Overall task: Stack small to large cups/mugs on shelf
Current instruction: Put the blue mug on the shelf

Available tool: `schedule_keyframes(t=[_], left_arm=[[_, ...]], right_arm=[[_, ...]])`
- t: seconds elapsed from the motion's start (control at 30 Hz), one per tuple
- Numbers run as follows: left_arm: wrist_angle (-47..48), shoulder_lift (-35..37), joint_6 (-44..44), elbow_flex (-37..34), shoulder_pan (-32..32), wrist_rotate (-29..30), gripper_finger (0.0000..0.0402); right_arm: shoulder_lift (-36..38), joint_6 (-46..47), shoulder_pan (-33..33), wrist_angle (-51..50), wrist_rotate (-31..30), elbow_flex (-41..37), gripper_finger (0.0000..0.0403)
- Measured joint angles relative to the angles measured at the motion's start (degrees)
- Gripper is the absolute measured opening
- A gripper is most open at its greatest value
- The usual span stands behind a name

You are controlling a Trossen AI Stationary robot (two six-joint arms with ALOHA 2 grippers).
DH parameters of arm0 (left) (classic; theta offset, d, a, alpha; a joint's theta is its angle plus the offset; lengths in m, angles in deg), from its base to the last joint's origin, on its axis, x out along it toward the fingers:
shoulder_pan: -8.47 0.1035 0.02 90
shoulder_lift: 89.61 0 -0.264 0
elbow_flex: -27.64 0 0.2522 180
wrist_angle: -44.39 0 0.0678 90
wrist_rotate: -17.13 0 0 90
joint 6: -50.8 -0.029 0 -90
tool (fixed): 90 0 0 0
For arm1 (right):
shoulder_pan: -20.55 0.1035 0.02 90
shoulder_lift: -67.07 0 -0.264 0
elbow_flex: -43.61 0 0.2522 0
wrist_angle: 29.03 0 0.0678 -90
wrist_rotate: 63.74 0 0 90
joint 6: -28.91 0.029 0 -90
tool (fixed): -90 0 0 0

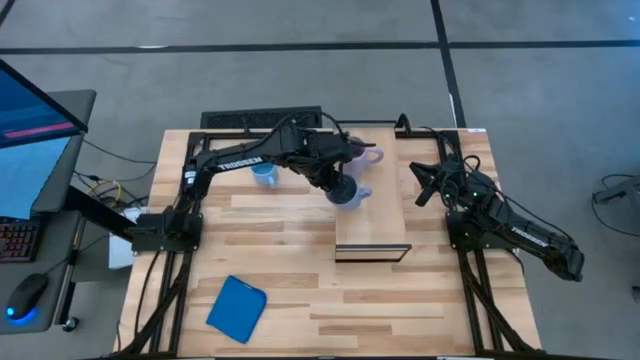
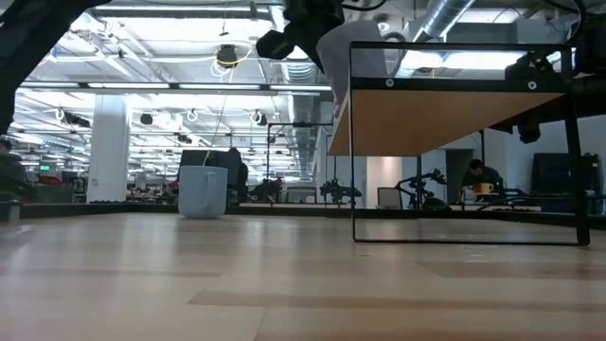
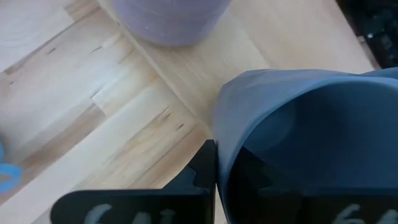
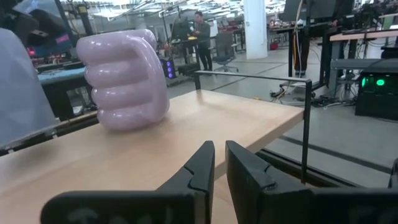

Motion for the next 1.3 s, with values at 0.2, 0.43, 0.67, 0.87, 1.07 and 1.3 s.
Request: schedule_keyframes(t=[0.2, 0.43, 0.67, 0.87, 1.07, 1.3], left_arm=[[0.01, -0.81, 0.70, 0.04, 0.00, -0.37, 0.0005], [-1.90, -3.14, -1.16, 0.37, 0.24, -3.81, 0.0005], [-1.32, -3.46, -1.82, 2.06, 0.66, -3.78, 0.0005], [-1.28, -3.61, -2.71, 2.86, 0.88, -2.86, 0.0005], [-0.18, -3.63, -1.35, 2.86, 1.34, -3.55, 0.0019], [-0.28, -3.63, -1.30, 2.86, 1.38, -4.25, 0.0019]], right_arm=[[0.00, 0.00, 0.00, 0.00, 0.00, 0.00, 0.0064], [-0.11, 0.02, 0.00, 0.00, 0.00, 0.00, 0.0064], [-0.37, 0.00, 0.02, 0.00, 0.00, 0.00, 0.0064], [-0.37, 0.00, 0.02, 0.00, 0.00, 0.00, 0.0064], [-0.37, 0.00, 0.02, 0.00, 0.00, 0.00, 0.0064], [-0.37, 0.00, 0.02, 0.00, 0.00, 0.00, 0.0064]])
